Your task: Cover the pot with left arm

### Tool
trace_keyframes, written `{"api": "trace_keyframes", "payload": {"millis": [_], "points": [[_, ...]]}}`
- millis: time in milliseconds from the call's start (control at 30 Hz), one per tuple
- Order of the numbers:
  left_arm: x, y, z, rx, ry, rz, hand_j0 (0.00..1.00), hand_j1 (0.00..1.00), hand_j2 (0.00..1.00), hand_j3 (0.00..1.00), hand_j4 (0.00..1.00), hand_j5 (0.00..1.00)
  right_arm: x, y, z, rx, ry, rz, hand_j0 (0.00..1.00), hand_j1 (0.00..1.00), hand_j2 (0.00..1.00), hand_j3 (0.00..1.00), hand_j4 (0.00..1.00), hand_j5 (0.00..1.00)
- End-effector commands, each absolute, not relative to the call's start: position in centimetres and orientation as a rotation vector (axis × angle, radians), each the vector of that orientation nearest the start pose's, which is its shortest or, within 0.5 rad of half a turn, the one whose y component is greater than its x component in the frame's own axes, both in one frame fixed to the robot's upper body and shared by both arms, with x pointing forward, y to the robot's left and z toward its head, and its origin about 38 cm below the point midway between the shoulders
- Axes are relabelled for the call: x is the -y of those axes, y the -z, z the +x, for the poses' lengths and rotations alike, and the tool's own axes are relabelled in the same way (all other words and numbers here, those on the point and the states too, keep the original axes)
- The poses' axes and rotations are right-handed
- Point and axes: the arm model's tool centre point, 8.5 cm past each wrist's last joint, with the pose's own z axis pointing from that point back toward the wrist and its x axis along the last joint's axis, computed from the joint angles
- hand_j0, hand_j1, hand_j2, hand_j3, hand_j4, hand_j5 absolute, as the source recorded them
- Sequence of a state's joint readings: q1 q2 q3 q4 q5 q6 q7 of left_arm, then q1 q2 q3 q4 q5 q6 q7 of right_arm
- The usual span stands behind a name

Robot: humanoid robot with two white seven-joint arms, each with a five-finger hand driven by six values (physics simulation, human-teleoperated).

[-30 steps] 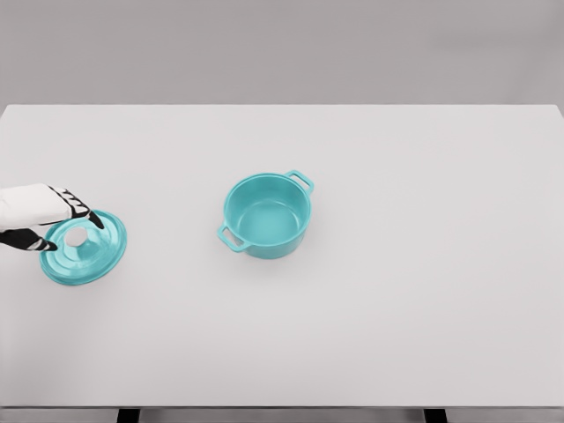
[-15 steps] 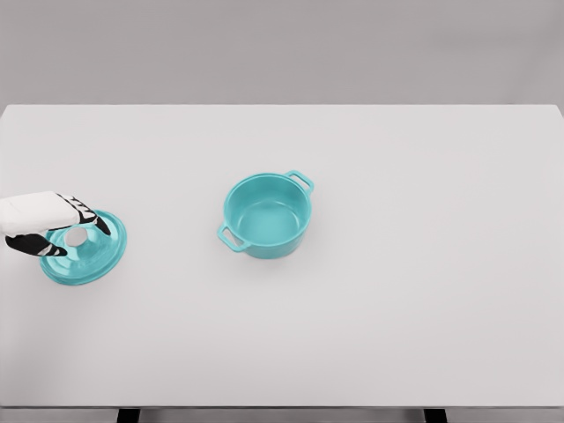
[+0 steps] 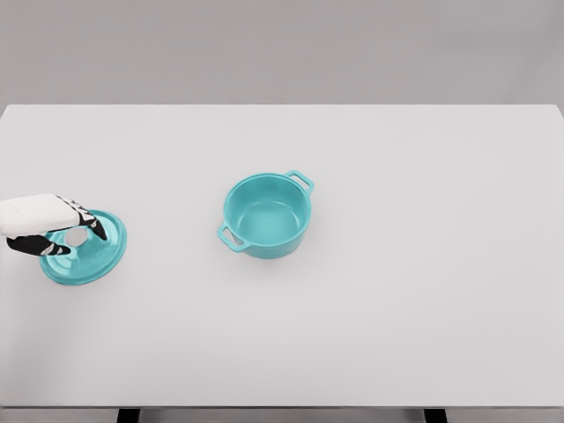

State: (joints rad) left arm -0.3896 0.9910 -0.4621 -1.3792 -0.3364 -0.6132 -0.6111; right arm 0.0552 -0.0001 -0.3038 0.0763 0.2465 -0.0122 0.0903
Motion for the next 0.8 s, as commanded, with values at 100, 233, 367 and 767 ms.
{"api": "trace_keyframes", "payload": {"millis": [100, 233, 367, 767], "points": [[-41.2, -17.0, 38.7, 1.083, 1.981, 0.339, 0.6, 0.6, 0.6, 0.6, 0.6, 0.6, 25.6, 25.8, -5.9, -0.111, 0.068, 0.022, 1.0, 1.0, 1.0, 1.0, 1.0, 1.0], [-41.2, -16.9, 38.8, 1.085, 1.979, 0.337, 0.55, 0.55, 0.55, 0.55, 0.55, 0.55, 25.6, 25.8, -5.9, -0.111, 0.068, 0.022, 1.0, 1.0, 1.0, 1.0, 1.0, 1.0], [-41.2, -16.9, 38.8, 1.083, 1.979, 0.338, 0.55, 0.55, 0.55, 0.55, 0.55, 0.55, 25.6, 25.8, -5.9, -0.111, 0.068, 0.022, 1.0, 1.0, 1.0, 1.0, 1.0, 1.0], [-39.9, -18.3, 38.6, 1.128, 2.017, 0.345, 0.53, 0.53, 0.53, 0.53, 0.53, 0.53, 25.6, 25.8, -5.9, -0.111, 0.068, 0.022, 1.0, 1.0, 1.0, 1.0, 1.0, 1.0]]}}
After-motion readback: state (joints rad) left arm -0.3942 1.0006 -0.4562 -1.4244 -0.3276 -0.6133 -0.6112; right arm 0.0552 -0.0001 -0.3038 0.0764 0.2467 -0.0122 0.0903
